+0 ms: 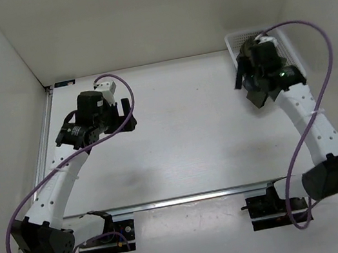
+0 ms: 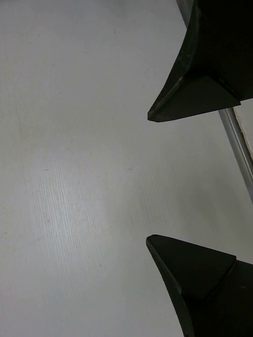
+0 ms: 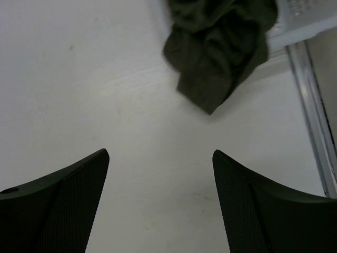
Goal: Fold and stack the shorts
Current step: Grab the shorts from the pile
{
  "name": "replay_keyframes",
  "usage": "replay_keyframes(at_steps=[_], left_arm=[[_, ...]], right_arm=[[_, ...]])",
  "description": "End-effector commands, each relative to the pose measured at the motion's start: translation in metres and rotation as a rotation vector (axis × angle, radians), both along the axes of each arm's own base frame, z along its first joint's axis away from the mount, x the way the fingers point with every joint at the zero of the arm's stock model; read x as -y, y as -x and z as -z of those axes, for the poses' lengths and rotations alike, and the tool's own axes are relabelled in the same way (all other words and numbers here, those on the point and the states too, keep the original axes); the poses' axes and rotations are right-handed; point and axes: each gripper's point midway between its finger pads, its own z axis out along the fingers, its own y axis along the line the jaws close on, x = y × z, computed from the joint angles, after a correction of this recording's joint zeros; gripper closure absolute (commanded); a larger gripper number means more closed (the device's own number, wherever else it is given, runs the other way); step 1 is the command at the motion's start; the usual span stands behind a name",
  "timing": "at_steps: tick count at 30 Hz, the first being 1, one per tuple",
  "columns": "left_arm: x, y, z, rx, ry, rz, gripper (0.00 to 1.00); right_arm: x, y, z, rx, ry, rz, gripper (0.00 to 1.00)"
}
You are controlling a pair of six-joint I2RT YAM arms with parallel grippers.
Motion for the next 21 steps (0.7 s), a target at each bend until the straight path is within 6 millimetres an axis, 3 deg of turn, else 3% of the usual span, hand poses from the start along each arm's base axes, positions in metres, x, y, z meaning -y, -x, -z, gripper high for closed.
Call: replay_keyframes(at_steps=[1,3,4,6,7,8,9,10,11,12,13,14,15,17,18,20,21], left_arm=[[-0.005,-0.005,0.003,0.004,-0.023,-0.036,0.0],[-0.007,-0.009,0.01,-0.017,-0.038,-0.06,0.0],[-0.007,-0.011,0.016,-0.033,-0.046,-0.06,0.0],[-0.005,-0.013,0.016,-0.039,-0.041,-0.066,0.0],[-0.005,-0.014,0.019,-0.047,-0.044,-0.066,0.0],[-0.006,-0.016,0.022,-0.053,-0.054,-0.074,0.0],[-0.006,-0.017,0.018,-0.043,-0.05,-0.074,0.0],[-0.007,-0.02,0.023,-0.053,-0.062,-0.082,0.0],[-0.006,-0.021,0.028,-0.069,-0.069,-0.081,0.0],[-0.007,-0.024,0.028,-0.066,-0.075,-0.088,0.0],[-0.006,-0.025,0.031,-0.075,-0.079,-0.088,0.0],[-0.005,-0.029,0.034,-0.084,-0.083,-0.088,0.0],[-0.005,-0.028,0.038,-0.102,-0.091,-0.087,0.0],[-0.006,-0.032,0.042,-0.111,-0.103,-0.095,0.0],[-0.008,-0.037,0.045,-0.114,-0.119,-0.109,0.0],[-0.014,-0.042,0.039,-0.095,-0.124,-0.172,0.0],[-0.02,-0.046,0.034,-0.077,-0.135,-0.209,0.0]], right_arm=[[0.044,-0.032,-0.026,0.022,-0.084,0.079,0.17],[0.072,-0.047,-0.025,0.001,-0.097,0.156,0.18],[0.079,-0.06,-0.01,-0.04,-0.095,0.175,0.18],[0.096,-0.081,-0.016,-0.021,-0.103,0.22,0.18],[0.101,-0.095,0.006,-0.076,-0.116,0.239,0.16],[0.113,-0.107,-0.003,-0.048,-0.125,0.269,0.07],[0.112,-0.117,0.002,-0.055,-0.15,0.254,0.02],[0.117,-0.132,0.025,-0.102,-0.157,0.26,0.0],[0.123,-0.147,0.015,-0.065,-0.164,0.273,0.0],[0.131,-0.159,0.041,-0.117,-0.164,0.289,0.0],[0.13,-0.17,0.047,-0.12,-0.174,0.28,0.0],[0.138,-0.184,0.038,-0.084,-0.182,0.283,0.0],[0.143,-0.198,0.068,-0.129,-0.202,0.296,0.0],[0.144,-0.214,0.085,-0.143,-0.213,0.287,0.0],[0.145,-0.229,0.098,-0.143,-0.219,0.281,0.02],[0.144,-0.24,0.107,-0.141,-0.252,0.258,0.09],[0.143,-0.246,0.112,-0.137,-0.267,0.256,0.25]])
